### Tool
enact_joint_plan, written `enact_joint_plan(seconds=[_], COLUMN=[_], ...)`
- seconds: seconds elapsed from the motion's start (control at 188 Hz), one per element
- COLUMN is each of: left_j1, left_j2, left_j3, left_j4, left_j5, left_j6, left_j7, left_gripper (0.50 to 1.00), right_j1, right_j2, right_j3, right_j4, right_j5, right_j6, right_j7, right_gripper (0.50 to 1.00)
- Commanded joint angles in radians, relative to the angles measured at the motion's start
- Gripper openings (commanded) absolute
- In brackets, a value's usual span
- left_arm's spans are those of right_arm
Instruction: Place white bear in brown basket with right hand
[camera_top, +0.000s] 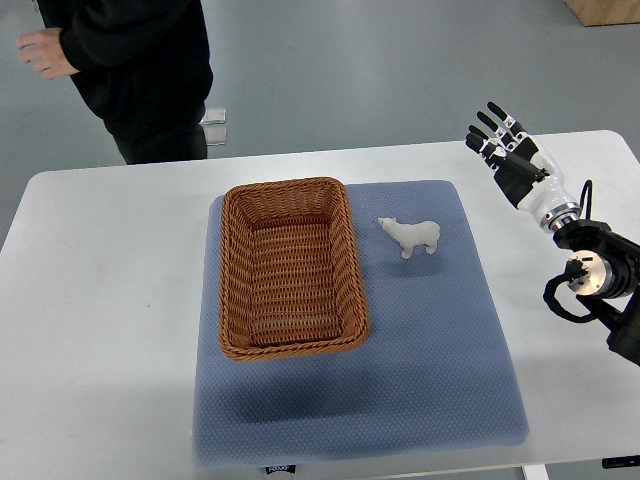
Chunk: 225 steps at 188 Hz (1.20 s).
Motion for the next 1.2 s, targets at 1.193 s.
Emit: enact_joint_plan(seconds=[1.193], left_j1=[0.000], left_j2=[0.000], left_j3=[-0.002], left_j4=[-0.003], left_j5=[0.000], left_j6=[0.001], left_j7=[0.000], left_gripper=[1.000], right_j1=[0.003], right_j2=[-0.005], right_j3=[-0.002], right_j4=[0.000], right_j5=[-0.014], right_j6=[0.002], right_j7=[0.000], right_gripper=[0.926])
